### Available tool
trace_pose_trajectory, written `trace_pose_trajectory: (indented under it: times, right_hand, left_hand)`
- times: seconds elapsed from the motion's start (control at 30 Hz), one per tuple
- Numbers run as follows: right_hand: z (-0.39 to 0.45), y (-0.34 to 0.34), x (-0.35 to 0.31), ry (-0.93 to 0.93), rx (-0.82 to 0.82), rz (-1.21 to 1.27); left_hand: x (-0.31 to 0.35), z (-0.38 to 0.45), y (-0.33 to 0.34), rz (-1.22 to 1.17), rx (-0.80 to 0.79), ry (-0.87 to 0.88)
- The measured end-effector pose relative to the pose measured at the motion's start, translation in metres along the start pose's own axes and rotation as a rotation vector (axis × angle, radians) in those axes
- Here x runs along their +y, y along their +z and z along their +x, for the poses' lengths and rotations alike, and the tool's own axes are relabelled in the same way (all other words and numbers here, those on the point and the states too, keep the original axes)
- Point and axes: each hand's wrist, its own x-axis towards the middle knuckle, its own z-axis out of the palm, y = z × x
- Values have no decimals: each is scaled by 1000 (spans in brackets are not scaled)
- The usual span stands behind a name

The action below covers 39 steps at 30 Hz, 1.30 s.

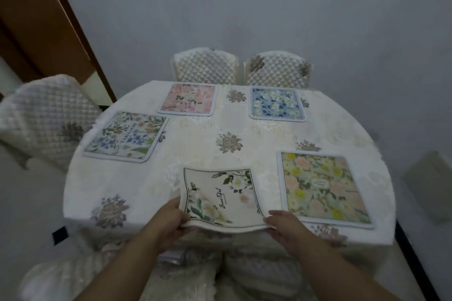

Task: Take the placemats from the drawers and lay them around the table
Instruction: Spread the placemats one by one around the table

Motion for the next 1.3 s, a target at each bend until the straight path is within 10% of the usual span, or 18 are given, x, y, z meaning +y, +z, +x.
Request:
trace_pose_trajectory:
  times: [0.23, 0.57, 1.03, 1.3]
  right_hand:
    - [-65, 24, 2, -143, -86, -448]
    - [-115, 98, 2, -586, 33, -560]
    - [-46, 198, 17, -549, 418, -507]
    - [38, 178, 38, -444, 392, -1057]
  left_hand:
    - [-27, -57, -37, 478, 242, 263]
    - [-29, -34, -115, 531, 299, 418]
    - [18, 85, -193, 856, -35, 469]
    - [-36, 147, -199, 1239, 108, 420]
